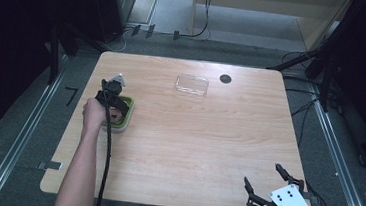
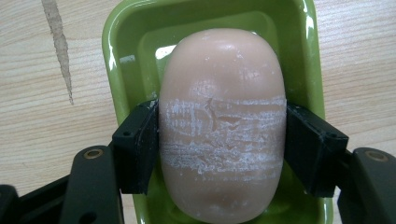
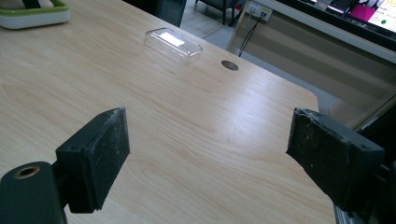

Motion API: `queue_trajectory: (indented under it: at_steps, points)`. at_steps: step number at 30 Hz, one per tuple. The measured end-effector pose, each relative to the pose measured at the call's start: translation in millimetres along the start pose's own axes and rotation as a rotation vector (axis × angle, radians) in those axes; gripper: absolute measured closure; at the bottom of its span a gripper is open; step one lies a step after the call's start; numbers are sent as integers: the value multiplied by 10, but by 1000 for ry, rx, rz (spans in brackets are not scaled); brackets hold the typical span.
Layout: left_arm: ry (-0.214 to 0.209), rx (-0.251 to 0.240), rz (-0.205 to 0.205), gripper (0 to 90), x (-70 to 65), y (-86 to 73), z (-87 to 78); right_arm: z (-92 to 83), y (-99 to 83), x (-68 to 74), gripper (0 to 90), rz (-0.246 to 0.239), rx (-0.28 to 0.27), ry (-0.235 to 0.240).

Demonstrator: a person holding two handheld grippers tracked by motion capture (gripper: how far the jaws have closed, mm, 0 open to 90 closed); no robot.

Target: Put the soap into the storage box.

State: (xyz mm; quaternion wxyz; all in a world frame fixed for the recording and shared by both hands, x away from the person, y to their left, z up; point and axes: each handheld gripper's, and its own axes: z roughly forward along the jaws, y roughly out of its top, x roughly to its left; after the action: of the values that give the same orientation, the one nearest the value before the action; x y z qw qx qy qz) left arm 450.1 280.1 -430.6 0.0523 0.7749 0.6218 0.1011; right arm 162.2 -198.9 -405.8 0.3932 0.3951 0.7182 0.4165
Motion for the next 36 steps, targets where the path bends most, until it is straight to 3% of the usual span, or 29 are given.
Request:
queue_trajectory:
  at_steps: [18,28,36]
  points:
    - [-5,3,3,310,5,-6,-49,4,3,2,133,2,0,-1]
    - [13,15,16,168,-14,-34,-156,8,7,4,133,-5,-4,3]
    - [-2,19,24,132,-51,-100,-266,22,13,12,133,-6,-5,11]
